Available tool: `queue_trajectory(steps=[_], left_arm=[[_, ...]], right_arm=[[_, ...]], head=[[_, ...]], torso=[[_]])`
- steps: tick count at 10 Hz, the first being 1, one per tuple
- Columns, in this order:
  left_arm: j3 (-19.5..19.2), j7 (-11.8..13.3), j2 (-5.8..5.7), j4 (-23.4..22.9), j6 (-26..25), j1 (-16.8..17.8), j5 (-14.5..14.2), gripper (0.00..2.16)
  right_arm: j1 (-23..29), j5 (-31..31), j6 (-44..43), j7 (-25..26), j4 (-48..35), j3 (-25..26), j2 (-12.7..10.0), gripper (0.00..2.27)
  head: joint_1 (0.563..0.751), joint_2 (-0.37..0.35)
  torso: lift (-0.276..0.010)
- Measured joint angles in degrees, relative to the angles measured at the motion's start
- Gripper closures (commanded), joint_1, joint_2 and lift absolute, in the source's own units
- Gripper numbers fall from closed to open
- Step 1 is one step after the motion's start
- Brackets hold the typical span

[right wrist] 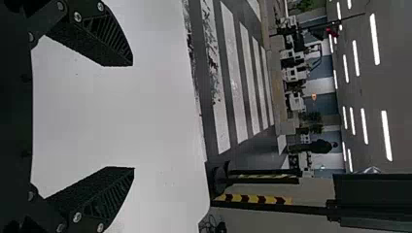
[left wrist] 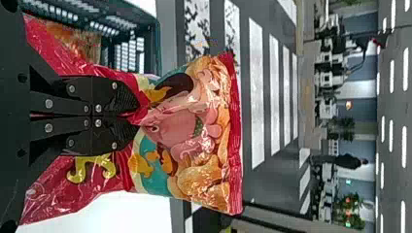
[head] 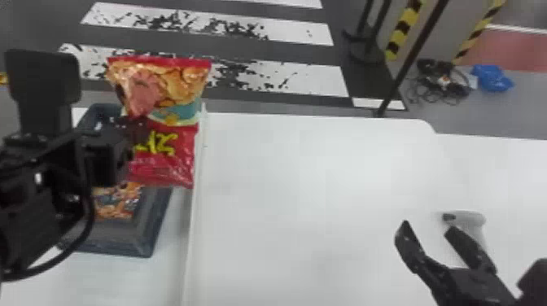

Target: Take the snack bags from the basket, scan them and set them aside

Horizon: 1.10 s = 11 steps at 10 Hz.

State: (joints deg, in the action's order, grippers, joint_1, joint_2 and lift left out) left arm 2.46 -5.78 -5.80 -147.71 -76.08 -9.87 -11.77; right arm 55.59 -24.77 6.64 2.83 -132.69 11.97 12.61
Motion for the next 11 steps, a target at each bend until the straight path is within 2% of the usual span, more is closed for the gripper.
queue_trajectory(steps=[2,3,6,7,9,11], left_arm=[[3.2,4.8,0.28,3.7,0.5,0.6,-3.0,1.67],[4.9,7.8,0.85,6.3,1.0,1.5,-4.4,1.67],[10.4,18.1,3.0,17.3,4.7,5.3,-5.3,1.67],[12.3,20.2,3.23,21.4,7.5,6.3,-5.2,1.67],[18.2,20.8,3.51,29.7,13.1,8.7,-4.3,1.67],[25.0,20.7,5.39,37.7,15.5,12.6,-2.0,1.67]], right_arm=[[-0.8,0.1,-5.6,0.0,0.8,1.9,-0.2,0.17],[-0.9,0.2,-6.7,0.0,0.9,2.8,-0.2,0.17],[-0.9,0.6,-7.8,0.0,1.0,3.5,-0.4,0.17],[-0.9,0.8,-8.8,0.0,1.1,3.9,-0.5,0.17],[-0.9,0.9,-10.1,0.0,1.2,4.9,-0.6,0.17],[-0.9,1.0,-10.4,0.0,1.1,5.1,-0.7,0.17]], head=[[0.695,-0.273],[0.695,-0.337],[0.695,-0.35],[0.695,-0.35],[0.695,-0.35],[0.695,-0.35]], torso=[[-0.075],[-0.075],[-0.075],[-0.075],[-0.075],[-0.075]])
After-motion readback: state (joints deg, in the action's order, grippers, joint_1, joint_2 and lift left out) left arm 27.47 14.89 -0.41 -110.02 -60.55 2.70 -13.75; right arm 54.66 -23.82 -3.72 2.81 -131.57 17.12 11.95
